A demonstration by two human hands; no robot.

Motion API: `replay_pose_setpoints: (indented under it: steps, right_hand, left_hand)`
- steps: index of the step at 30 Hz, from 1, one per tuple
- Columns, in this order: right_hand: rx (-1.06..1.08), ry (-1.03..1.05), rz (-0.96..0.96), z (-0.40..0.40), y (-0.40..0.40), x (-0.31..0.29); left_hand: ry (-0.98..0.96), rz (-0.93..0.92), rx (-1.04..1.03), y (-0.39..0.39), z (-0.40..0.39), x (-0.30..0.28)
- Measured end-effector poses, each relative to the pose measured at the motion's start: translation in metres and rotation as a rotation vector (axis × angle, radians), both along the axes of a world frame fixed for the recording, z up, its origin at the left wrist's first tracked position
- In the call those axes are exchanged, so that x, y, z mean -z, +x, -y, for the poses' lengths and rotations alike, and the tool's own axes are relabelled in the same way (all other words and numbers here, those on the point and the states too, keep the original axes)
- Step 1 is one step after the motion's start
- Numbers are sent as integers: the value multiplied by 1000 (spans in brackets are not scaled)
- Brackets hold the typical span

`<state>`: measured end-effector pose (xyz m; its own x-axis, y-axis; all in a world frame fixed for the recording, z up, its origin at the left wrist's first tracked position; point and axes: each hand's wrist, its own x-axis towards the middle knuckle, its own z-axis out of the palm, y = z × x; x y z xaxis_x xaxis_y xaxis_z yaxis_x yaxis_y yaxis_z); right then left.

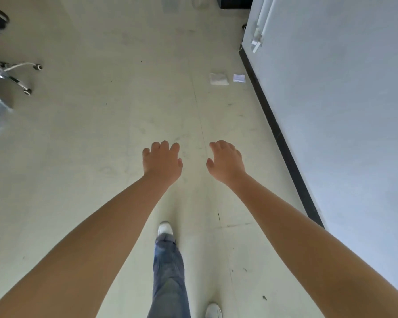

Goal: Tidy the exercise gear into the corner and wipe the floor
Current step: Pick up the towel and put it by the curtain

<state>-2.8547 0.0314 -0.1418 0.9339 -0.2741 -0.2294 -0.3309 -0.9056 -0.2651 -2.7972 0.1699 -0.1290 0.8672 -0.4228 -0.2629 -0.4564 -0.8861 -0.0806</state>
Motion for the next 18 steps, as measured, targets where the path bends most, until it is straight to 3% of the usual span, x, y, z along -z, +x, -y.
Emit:
replay_pose_setpoints:
  steps: [11, 18]
  right_hand:
    - [158, 17, -35, 83, 315, 2]
    - [235, 63, -91, 177, 492, 28]
  left_hand:
    - [-28, -51, 121, 331, 91, 6]
    - [-11, -95, 164, 517, 185, 30]
